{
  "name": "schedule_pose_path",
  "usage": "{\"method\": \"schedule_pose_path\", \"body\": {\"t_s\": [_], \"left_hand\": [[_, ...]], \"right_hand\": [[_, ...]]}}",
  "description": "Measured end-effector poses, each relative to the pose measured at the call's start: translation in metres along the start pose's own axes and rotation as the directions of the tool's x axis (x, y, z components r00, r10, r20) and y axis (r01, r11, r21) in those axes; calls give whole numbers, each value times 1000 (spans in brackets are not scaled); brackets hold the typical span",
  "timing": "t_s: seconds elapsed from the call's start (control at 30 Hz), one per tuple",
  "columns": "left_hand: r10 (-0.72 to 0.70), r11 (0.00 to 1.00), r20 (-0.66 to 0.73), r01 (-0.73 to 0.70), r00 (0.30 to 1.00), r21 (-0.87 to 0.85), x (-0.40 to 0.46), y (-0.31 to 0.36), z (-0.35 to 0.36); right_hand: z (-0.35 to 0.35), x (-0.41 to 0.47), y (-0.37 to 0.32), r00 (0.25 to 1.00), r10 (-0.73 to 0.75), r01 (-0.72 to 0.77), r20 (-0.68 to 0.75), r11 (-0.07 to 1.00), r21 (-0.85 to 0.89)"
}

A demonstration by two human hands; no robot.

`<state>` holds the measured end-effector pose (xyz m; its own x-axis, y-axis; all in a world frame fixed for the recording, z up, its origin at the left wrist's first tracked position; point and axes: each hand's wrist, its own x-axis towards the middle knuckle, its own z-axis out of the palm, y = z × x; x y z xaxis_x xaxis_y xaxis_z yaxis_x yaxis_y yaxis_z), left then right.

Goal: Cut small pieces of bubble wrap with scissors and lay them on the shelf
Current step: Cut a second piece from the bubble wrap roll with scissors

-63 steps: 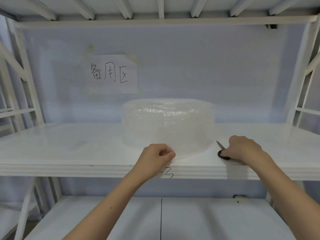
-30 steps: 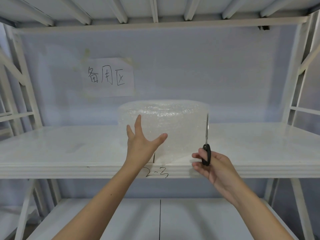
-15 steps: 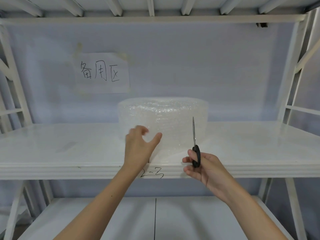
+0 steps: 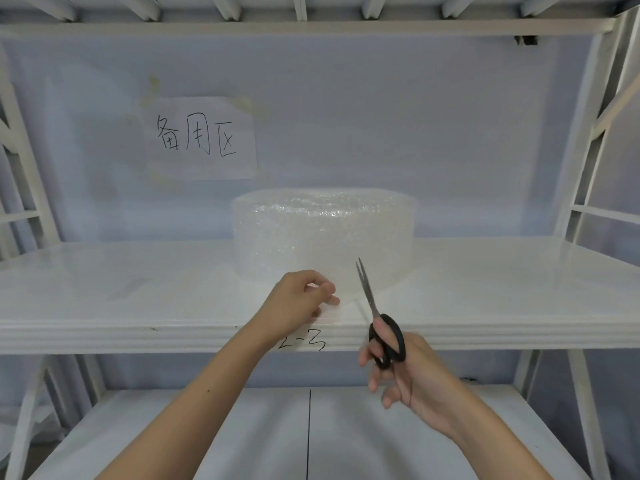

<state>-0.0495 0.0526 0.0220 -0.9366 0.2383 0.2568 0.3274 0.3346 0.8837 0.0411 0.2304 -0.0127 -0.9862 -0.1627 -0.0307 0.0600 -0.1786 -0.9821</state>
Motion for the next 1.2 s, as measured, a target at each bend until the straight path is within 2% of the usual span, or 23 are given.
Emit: {"method": "schedule_pose_path", "body": {"t_s": [0.37,0.77,1.03,1.2], "left_hand": [[-7,1000,-95,6,995,-11,-13,-2,-7],[-10,981,-245,58,970,188,-29,-1,-27],[-95,995,-101,96,990,4,-35,-2,-35],[-127,992,-78,125,989,-34,-38,-8,-37]], "right_hand": [[12,-8,35,970,186,-187,155,982,-8],[33,6,54,936,240,-243,257,970,-21],[42,17,50,949,148,-164,278,986,36],[40,28,51,942,145,-161,302,986,29]]}}
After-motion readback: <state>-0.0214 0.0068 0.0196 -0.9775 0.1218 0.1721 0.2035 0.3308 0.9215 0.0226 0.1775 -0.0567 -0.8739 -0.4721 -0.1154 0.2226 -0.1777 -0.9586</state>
